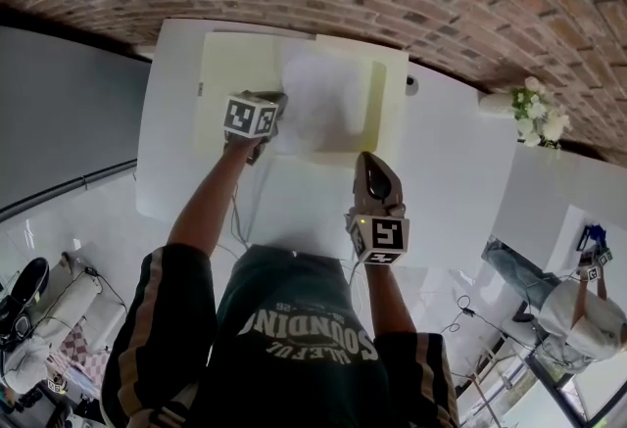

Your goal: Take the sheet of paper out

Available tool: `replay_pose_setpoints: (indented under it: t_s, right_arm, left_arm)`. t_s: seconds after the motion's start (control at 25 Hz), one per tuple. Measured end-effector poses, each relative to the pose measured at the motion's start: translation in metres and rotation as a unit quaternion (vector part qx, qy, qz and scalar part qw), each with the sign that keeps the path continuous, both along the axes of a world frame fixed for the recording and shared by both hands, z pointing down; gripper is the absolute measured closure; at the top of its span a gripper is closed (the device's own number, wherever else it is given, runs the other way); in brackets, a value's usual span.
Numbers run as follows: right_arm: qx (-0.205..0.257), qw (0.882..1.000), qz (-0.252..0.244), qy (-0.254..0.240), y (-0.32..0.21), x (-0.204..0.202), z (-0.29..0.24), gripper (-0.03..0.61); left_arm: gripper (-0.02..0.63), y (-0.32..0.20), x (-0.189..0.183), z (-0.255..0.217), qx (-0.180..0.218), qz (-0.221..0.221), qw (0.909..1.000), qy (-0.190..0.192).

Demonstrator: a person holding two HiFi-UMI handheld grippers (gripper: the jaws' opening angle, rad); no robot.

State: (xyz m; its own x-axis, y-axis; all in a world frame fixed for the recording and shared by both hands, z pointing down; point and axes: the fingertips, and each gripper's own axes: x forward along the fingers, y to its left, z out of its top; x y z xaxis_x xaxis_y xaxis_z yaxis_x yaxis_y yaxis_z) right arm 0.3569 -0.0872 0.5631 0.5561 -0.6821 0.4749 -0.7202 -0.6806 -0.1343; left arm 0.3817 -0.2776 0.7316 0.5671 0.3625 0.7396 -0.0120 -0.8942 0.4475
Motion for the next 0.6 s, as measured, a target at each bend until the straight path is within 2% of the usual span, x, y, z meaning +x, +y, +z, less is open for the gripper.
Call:
replay_pose_setpoints:
  t_s: [0.6]
  right_arm:
    - [0.018, 0.999, -0.03, 0.024, -0.019, -0.022, -0.024, 0.578]
  left_arm:
    - [0.603, -0.037, -0.047, -0.038, 0.066, -0.029, 0.997, 0.029]
